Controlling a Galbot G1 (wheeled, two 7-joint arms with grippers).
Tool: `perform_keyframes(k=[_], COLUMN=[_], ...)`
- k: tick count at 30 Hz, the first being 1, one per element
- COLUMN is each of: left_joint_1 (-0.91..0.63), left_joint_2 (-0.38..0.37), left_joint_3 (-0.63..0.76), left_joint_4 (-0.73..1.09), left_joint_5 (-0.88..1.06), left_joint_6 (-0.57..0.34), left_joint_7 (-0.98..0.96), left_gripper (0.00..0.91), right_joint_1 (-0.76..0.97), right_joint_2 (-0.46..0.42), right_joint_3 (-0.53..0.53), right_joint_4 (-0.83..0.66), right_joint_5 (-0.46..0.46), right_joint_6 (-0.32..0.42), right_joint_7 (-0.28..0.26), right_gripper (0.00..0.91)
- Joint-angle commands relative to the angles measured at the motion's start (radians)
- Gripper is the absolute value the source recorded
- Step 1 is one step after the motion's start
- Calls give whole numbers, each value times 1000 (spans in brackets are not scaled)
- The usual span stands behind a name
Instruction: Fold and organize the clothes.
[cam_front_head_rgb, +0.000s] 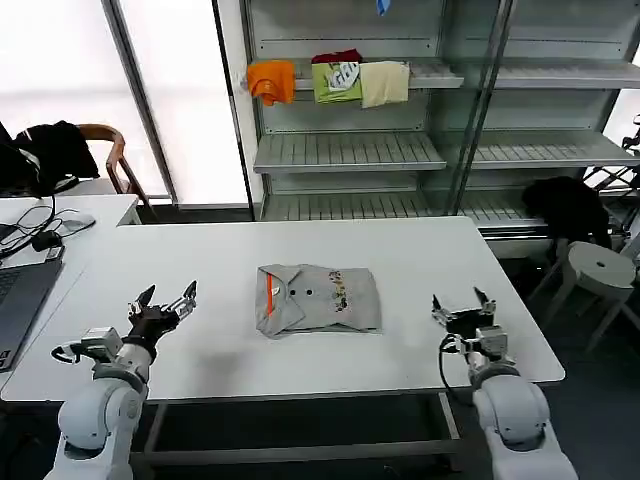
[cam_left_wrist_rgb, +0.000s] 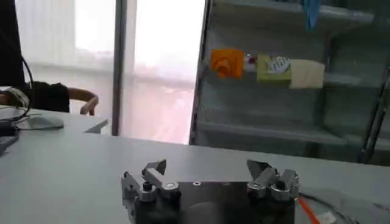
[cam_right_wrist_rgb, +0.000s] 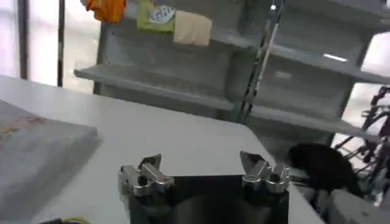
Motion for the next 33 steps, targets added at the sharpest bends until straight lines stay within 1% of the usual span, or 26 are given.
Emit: perform_keyframes(k=[1, 3, 7, 12, 18, 20, 25, 33], left_joint_1=[-8, 1, 8, 9, 10, 11, 17, 13], left_joint_2=[16, 29, 41, 47, 44, 43, 44, 37], left_joint_3=[13, 8, 7, 11, 16, 17, 15, 36], left_joint_4=[14, -2, -5, -7, 9, 15, 21, 15], left_joint_5=[1, -21, -18, -13, 2, 5, 7, 37], left_joint_6=[-65, -51, -80, -90, -100, -101, -105, -110], left_joint_7=[-3, 16, 36, 37, 38, 38, 48, 51], left_gripper=[907, 907, 907, 907, 907, 907, 907, 907], right_joint_1=[-49, -50, -52, -50, -59, -68, -89, -101], right_joint_2=[-78, -81, -82, -82, -80, -76, -75, -73], right_joint_3=[132, 135, 139, 141, 154, 167, 183, 189], right_joint_4=[62, 76, 91, 94, 104, 117, 144, 146], right_joint_5=[-78, -46, -10, 22, 88, 123, 128, 131], right_joint_6=[24, 8, -15, -37, -42, -37, -20, -21], right_joint_7=[-59, -60, -65, -37, -31, -33, -26, -5], right_gripper=[907, 907, 907, 907, 907, 907, 907, 907])
